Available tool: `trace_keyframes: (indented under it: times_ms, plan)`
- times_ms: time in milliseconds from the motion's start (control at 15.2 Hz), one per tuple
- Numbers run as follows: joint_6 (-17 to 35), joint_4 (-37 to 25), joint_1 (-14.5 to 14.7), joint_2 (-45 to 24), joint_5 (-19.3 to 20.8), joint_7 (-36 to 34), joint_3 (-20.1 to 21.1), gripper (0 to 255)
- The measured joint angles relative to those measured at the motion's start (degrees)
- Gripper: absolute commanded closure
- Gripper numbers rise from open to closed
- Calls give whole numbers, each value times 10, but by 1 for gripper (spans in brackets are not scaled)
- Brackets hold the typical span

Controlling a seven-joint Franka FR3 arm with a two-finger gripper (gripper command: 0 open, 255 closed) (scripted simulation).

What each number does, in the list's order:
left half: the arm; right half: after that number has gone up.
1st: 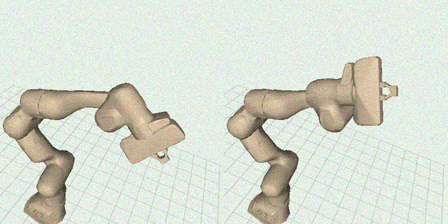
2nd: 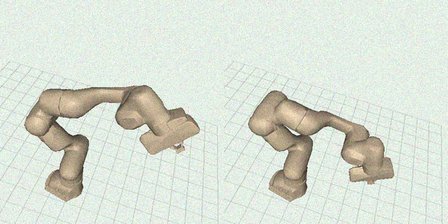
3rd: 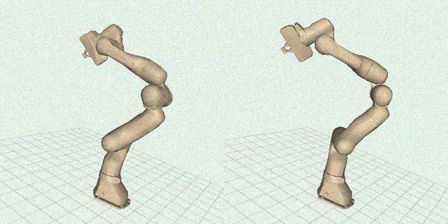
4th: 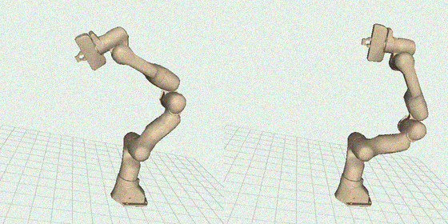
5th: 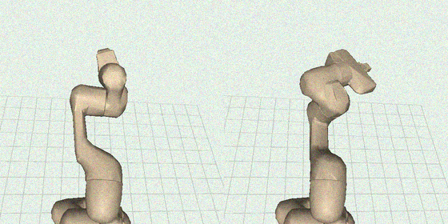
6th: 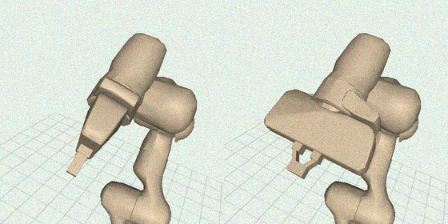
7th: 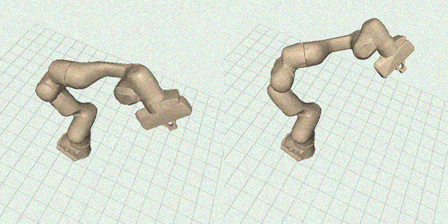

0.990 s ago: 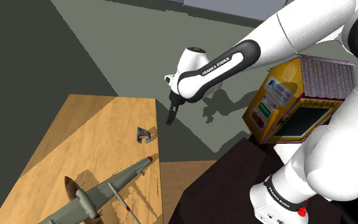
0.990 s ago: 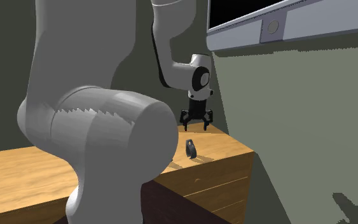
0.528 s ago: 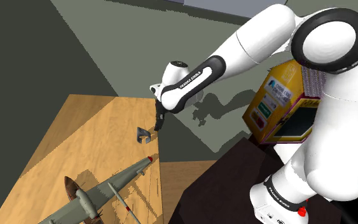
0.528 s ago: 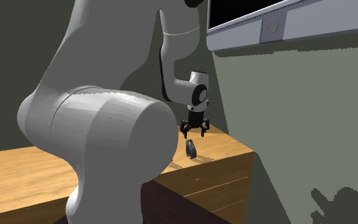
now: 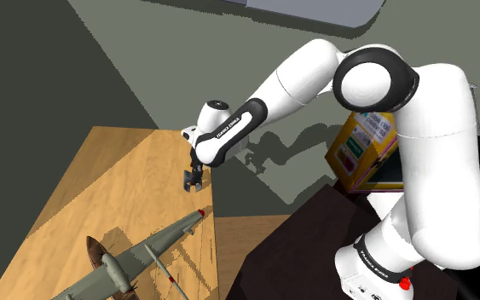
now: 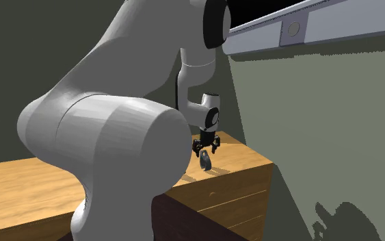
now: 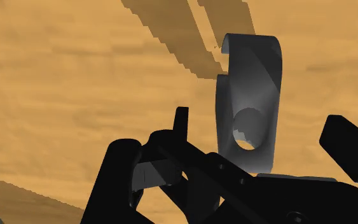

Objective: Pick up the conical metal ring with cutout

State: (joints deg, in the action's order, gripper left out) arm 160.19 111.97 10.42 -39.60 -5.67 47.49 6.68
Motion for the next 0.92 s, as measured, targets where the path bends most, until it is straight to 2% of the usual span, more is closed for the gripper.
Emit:
trace_keyframes:
  times_ms: [462,528,924]
  plan:
    - [24,-32,3,-56,3,6,-1,0]
    - [26,-33,3,-58,3,6,-1,255]
    - [28,-34,3,-60,3,6,-1,255]
